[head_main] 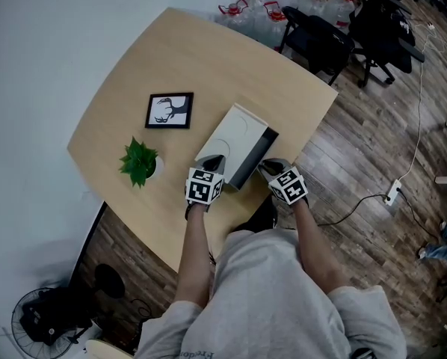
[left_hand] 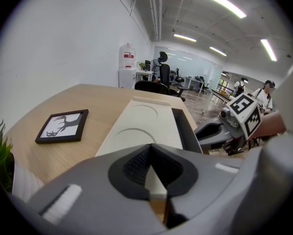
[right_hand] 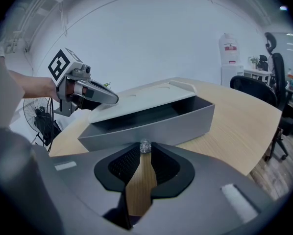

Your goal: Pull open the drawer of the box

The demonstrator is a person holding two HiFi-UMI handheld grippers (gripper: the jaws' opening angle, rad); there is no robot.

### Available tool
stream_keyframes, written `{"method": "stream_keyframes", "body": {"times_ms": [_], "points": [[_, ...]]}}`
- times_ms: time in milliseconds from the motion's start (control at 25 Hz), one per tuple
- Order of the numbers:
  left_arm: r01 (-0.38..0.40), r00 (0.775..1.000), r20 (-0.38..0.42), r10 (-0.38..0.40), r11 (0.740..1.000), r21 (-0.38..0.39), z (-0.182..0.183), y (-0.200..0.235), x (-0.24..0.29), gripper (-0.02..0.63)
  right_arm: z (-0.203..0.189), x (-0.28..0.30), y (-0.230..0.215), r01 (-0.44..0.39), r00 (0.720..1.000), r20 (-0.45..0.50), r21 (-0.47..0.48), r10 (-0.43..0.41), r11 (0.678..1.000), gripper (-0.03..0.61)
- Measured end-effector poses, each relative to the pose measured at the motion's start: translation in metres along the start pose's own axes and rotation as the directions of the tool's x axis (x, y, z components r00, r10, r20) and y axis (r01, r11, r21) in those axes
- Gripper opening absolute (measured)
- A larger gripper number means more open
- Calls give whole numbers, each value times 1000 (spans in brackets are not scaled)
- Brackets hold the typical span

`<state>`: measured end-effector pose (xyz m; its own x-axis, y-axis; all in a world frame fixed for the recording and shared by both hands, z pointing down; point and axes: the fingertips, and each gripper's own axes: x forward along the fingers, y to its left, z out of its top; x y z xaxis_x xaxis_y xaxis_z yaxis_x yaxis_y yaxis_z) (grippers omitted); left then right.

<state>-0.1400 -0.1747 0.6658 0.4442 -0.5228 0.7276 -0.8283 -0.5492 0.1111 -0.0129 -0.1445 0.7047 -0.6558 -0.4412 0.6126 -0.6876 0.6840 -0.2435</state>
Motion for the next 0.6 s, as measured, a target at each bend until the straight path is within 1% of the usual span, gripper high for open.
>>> {"method": "stream_keyframes", "body": {"times_ms": [600], "points": [[2, 1000, 0, -2, 1000, 7, 0, 3, -1, 54, -7, -8, 0, 17, 1000, 7, 17, -17, 1000, 72]]}}
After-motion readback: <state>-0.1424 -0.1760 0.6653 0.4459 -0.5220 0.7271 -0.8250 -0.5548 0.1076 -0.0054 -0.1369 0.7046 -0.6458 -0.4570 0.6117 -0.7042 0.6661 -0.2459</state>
